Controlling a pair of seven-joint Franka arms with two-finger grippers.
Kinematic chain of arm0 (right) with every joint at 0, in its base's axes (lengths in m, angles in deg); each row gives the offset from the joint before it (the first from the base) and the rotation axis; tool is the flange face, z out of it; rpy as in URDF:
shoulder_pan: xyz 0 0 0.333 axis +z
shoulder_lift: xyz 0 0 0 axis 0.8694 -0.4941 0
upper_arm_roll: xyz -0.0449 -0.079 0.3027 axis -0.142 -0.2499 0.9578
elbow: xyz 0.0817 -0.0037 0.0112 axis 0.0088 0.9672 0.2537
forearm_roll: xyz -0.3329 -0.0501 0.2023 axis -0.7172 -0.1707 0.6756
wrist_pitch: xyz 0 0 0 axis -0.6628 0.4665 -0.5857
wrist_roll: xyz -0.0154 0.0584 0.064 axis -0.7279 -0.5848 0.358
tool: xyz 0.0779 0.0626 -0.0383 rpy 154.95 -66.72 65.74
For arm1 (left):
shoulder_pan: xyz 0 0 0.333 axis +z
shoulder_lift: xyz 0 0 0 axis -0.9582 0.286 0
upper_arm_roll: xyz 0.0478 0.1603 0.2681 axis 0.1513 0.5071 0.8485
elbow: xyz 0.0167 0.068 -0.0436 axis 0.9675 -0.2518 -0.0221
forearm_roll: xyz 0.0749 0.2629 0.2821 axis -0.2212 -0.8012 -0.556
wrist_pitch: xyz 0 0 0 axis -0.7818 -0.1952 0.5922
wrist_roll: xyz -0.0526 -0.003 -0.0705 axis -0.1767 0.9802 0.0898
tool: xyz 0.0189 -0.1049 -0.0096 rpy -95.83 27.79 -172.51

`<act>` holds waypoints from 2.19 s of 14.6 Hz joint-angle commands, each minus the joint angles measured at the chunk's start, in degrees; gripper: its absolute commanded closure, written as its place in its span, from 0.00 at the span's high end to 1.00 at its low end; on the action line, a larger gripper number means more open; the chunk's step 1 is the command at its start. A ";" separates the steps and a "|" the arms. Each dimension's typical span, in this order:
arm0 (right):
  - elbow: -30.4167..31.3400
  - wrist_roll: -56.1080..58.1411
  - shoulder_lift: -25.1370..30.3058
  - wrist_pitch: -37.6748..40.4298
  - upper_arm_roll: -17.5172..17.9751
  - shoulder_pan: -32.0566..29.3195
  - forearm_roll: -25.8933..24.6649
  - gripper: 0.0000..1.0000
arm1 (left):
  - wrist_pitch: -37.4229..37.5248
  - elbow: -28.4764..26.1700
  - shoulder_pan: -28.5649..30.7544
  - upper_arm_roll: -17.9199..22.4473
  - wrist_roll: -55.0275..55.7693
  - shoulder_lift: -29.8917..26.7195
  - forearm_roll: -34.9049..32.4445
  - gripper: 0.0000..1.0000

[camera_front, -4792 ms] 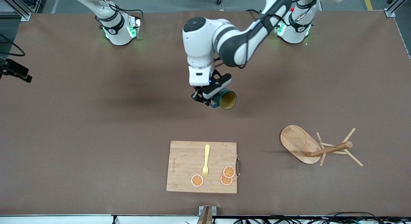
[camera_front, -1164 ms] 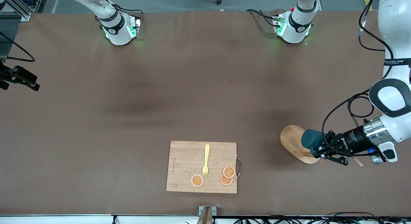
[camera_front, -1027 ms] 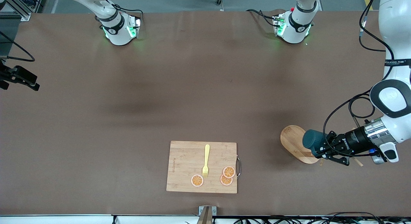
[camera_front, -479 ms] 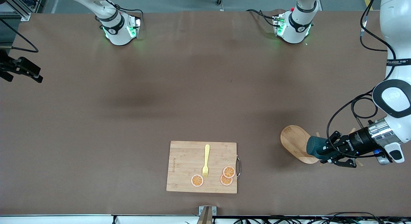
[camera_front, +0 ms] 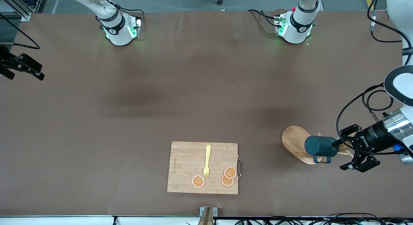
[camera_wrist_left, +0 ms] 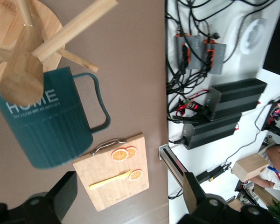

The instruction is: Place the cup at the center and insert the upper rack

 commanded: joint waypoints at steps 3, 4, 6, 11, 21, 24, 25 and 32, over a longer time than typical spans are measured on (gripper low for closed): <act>1.95 0.26 1.52 -0.82 -0.36 0.17 0.77 1.00 | 6.24 -1.46 0.16 0.25 -0.59 -9.29 -3.90 1.00; 1.95 0.17 1.52 -0.74 -0.36 0.25 0.77 1.00 | 8.26 -1.46 0.16 -0.01 -0.77 -10.96 -6.62 1.00; 1.95 -0.45 1.61 -0.39 -0.36 0.34 0.77 1.00 | 12.30 -1.46 -0.20 -1.14 -2.78 -13.78 -10.85 1.00; 1.78 -0.45 1.61 0.76 -0.36 0.34 0.77 1.00 | 21.27 -1.64 0.24 -2.65 -21.01 -19.05 -17.45 1.00; 1.78 -0.45 1.44 0.85 -0.62 -0.01 0.77 1.00 | 27.07 -1.20 3.49 -2.03 -73.45 -21.87 -24.76 1.00; 1.69 -0.36 1.44 0.67 -0.62 0.08 0.77 1.00 | 29.46 -1.11 4.29 -1.94 -73.19 -23.28 -25.45 1.00; 1.69 -0.36 1.44 0.41 -0.62 0.08 0.77 1.00 | 29.90 -1.11 4.37 -1.94 -72.41 -23.54 -25.28 1.00; 1.60 -0.36 1.35 0.14 -0.62 0.17 0.69 1.00 | 37.81 -1.55 4.46 -2.03 -63.87 -24.86 -25.45 1.00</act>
